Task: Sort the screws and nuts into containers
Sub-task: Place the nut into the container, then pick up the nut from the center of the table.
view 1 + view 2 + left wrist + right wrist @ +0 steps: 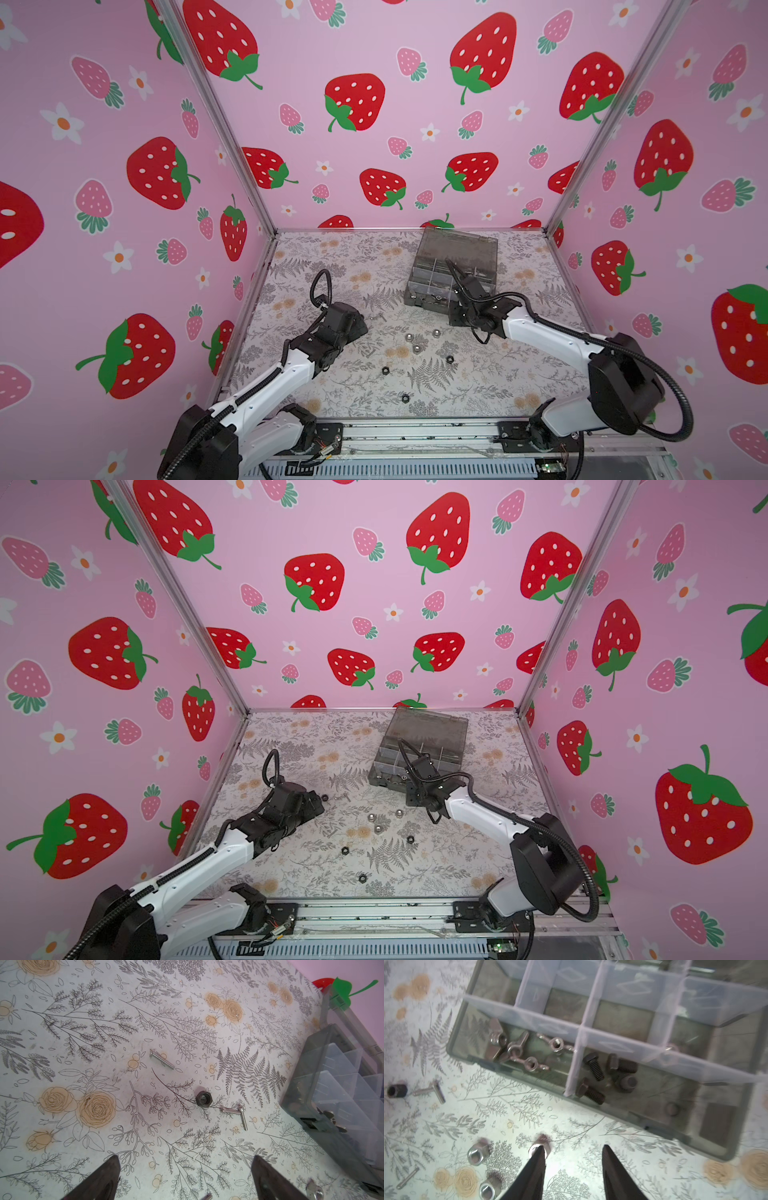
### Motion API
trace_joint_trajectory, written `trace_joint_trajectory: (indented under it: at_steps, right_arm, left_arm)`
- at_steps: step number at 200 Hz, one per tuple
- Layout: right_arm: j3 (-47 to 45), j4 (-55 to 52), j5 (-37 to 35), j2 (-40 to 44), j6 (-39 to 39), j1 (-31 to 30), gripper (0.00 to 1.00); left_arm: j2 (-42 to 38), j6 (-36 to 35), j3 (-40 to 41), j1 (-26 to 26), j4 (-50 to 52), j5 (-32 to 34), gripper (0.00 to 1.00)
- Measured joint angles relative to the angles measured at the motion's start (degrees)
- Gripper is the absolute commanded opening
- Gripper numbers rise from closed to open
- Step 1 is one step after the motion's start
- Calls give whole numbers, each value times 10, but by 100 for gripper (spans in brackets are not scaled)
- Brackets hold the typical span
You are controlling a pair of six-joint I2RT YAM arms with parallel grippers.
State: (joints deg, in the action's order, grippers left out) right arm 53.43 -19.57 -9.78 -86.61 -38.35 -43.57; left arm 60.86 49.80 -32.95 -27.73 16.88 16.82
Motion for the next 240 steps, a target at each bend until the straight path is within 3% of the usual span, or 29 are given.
trace_joint_trajectory:
  at_steps: [48,107,173,240]
  right_arm:
    - [40,-1,24,-112,-5,-49,48]
    - [74,-7,33,-162,-4,-60,47]
    - [83,-37,6,-170,-5,-76,45]
    - [83,-46,-2,-170,-6,-84,33]
  left_arm:
    - [4,11,0,13,0,-15,100]
    - [4,13,1,25,0,-24,100]
    - [3,15,5,28,0,-25,100]
    - [3,15,6,31,0,-30,99]
